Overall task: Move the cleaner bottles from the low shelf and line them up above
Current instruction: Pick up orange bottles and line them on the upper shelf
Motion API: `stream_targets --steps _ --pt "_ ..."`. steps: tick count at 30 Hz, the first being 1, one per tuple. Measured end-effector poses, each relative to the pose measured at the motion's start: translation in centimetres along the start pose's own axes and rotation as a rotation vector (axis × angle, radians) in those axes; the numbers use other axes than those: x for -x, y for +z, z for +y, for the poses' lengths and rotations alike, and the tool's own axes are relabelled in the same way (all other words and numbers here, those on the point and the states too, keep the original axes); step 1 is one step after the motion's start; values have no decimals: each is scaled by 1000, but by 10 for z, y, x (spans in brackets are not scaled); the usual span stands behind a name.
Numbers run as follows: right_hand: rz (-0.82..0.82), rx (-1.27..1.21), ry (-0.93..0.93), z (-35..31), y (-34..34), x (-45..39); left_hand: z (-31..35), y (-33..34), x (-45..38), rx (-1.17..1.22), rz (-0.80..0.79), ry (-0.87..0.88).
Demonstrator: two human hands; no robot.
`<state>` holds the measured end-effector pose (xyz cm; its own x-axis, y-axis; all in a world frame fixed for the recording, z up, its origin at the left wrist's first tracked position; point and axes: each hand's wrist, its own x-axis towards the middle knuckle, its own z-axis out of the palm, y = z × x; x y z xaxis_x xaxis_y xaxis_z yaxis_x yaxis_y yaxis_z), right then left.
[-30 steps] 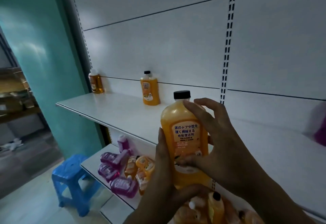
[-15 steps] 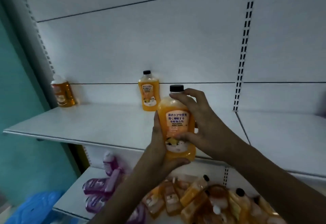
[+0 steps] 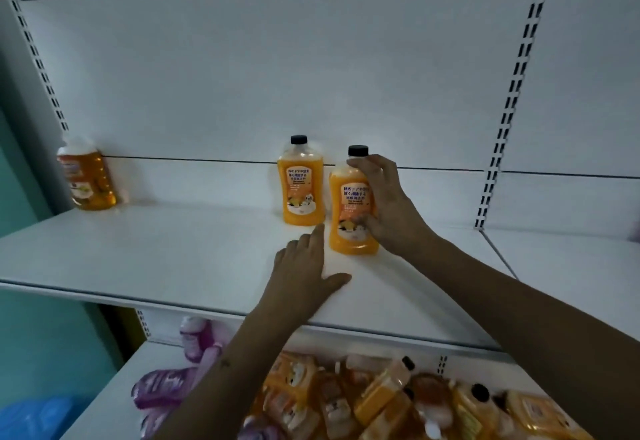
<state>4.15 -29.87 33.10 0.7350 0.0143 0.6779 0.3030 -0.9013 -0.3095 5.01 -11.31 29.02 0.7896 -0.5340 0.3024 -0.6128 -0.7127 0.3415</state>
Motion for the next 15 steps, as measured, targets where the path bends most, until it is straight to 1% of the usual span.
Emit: stream_targets --steps 1,3,4,6,9,12,13,15 --pt "23 60 -11 9 7 -8 0 2 -1 -11 -10 5" --pt "65 277 -27 25 19 -23 -1 4 -2 -40 -3 27" --pt "54 367 -17 31 23 -29 -1 4 -2 -57 1 34" --pt "25 449 9 39 29 -38 -1 4 -2 -79 15 41" --pt "11 504 47 38 32 -47 1 5 0 -117 27 58" --pt "-21 472 101 33 32 -49 3 1 0 -121 63 87" --pt "-36 465 115 32 30 -48 4 -1 1 -96 89 112" --pt "-53 441 142 26 26 -42 5 -6 6 27 173 161"
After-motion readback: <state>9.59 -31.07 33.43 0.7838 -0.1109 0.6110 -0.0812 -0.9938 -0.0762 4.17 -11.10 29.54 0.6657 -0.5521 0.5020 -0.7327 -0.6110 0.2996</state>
